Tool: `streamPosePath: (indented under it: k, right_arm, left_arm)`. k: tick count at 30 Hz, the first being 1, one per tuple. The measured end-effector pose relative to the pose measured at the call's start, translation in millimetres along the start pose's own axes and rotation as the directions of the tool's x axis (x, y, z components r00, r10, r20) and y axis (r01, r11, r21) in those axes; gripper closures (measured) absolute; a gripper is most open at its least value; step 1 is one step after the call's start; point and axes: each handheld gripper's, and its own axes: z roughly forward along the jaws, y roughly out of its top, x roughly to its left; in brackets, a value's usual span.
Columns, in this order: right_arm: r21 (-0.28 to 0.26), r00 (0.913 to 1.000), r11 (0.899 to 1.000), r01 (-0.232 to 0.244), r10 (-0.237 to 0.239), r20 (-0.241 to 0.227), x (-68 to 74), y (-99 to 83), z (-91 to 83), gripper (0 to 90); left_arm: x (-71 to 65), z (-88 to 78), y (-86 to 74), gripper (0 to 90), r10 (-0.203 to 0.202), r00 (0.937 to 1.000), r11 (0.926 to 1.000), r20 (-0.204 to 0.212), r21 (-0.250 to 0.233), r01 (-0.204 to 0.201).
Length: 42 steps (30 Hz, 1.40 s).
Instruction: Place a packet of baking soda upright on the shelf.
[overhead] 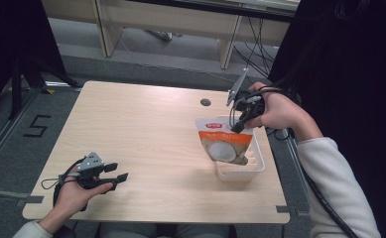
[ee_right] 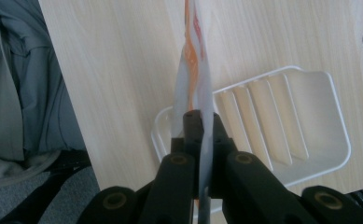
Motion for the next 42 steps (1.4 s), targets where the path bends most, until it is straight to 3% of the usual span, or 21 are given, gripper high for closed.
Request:
streamPosePath:
  k: [11, 13, 29, 34, 42]
  right_arm:
    - [0.018, 1.0000, 1.000, -0.003, 0.003, 0.004, -3.4, -16.3, -4.0, 90.0]
    - [0.025, 0.9996, 0.999, -0.026, 0.026, 0.009, -2.4, -19.2, -5.6, 90.0]
    - [0.048, 0.9995, 0.999, 0.022, -0.023, 0.021, -10.3, -29.2, 0.1, 90.0]
    - [0.048, 0.9977, 0.997, 0.067, -0.068, 0.009, -8.8, -29.6, -0.5, 90.0]
    - [0.059, 0.9969, 0.995, 0.076, -0.077, 0.014, -9.1, -30.5, 1.7, 90.0]
  left_arm:
    - [-0.3, 0.2, -0.1, 39.4, -0.004, 1.0000, 1.0000, -0.005, -0.004, 0.004]
    - [-0.3, 0.0, 0.0, 39.5, -0.003, 1.0000, 1.0000, -0.006, 0.000, 0.003]
    - [0.2, 0.0, 0.0, 39.4, -0.002, 1.0000, 1.0000, -0.004, -0.003, 0.002]
    - [0.3, 0.0, 0.0, 39.4, -0.003, 1.0000, 1.0000, -0.008, -0.005, 0.003]
    - [0.2, -0.1, 0.1, 39.3, -0.003, 1.0000, 1.0000, -0.006, 0.000, 0.003]
